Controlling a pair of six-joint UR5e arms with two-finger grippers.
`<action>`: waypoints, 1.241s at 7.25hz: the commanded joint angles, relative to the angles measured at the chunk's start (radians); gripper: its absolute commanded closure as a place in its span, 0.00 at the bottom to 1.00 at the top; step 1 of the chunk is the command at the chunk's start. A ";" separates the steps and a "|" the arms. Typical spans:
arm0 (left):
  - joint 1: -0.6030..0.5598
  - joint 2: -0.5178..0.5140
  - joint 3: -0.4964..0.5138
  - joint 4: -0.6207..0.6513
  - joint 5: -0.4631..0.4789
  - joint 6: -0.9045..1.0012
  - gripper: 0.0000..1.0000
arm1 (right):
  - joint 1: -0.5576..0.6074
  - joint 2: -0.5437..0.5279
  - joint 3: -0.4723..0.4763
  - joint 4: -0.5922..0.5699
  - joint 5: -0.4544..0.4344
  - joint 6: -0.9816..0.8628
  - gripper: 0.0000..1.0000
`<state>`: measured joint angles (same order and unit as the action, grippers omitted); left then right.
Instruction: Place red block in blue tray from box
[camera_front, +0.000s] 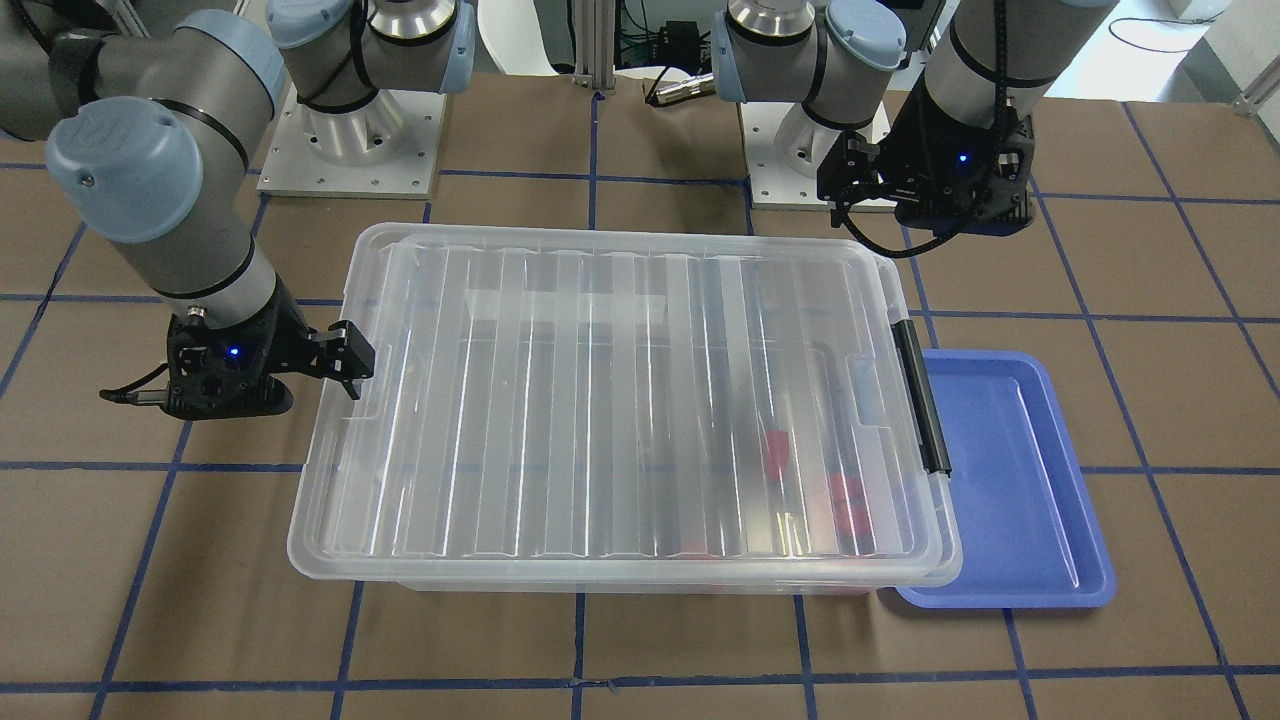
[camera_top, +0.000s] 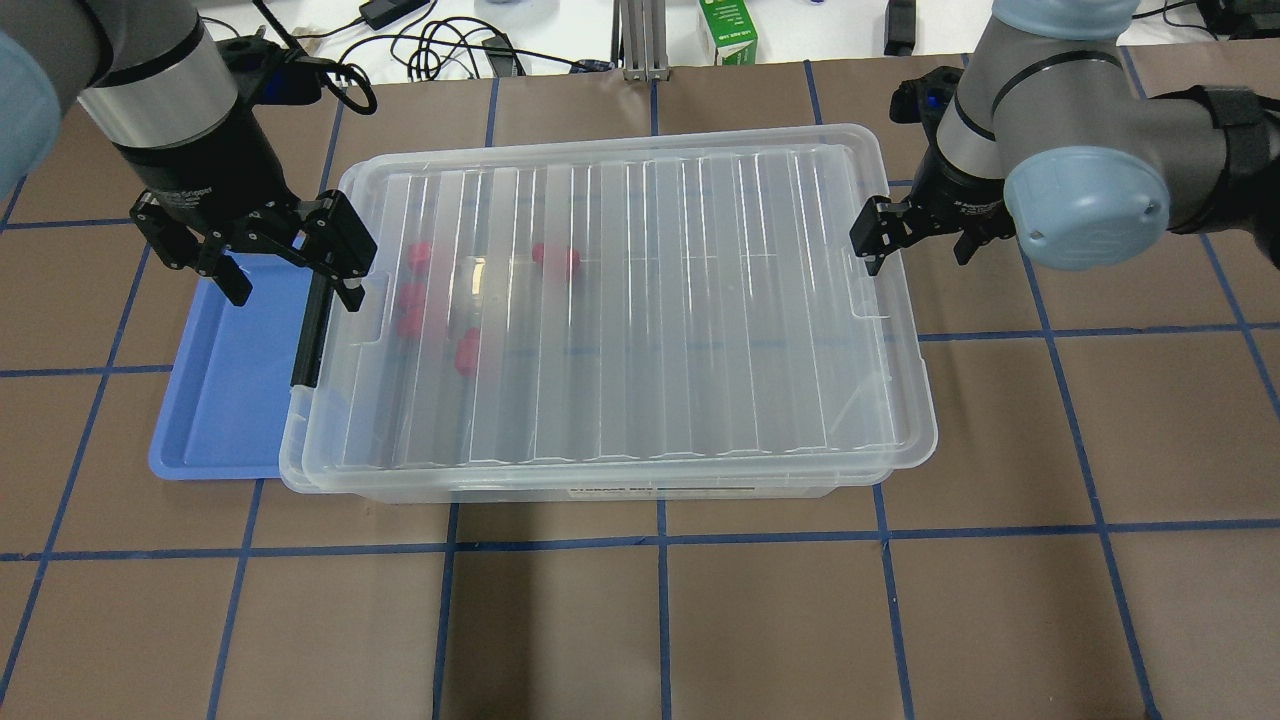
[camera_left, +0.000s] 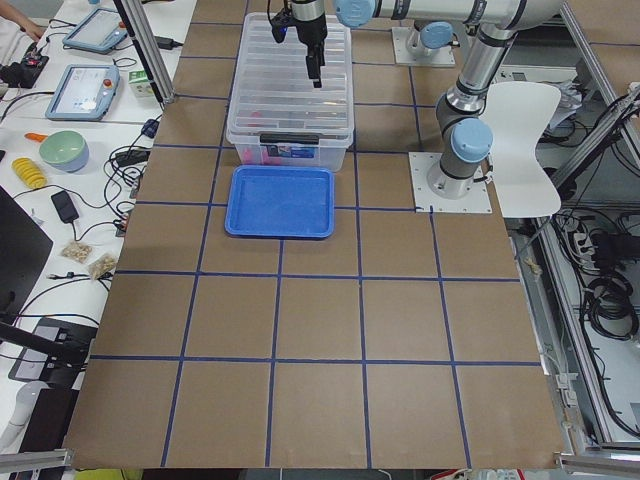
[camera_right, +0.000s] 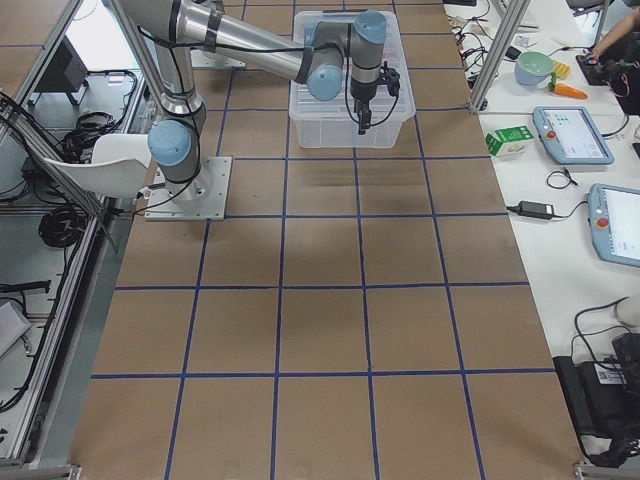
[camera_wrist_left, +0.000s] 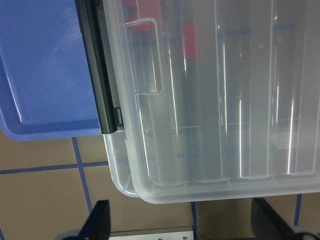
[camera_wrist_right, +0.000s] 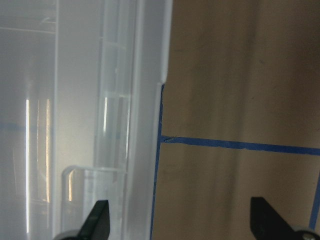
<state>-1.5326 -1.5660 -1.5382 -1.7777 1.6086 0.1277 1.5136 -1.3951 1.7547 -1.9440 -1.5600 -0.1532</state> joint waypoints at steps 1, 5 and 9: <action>0.000 -0.002 0.000 0.003 -0.002 0.001 0.00 | -0.022 -0.001 0.000 -0.001 -0.008 -0.067 0.00; 0.000 -0.002 0.000 0.008 -0.001 0.000 0.00 | -0.113 -0.008 0.000 0.005 -0.011 -0.187 0.00; 0.000 0.000 0.001 0.008 0.001 -0.003 0.00 | -0.199 -0.016 -0.003 0.010 -0.008 -0.282 0.00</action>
<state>-1.5325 -1.5668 -1.5384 -1.7695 1.6071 0.1273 1.3508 -1.4087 1.7539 -1.9358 -1.5696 -0.3908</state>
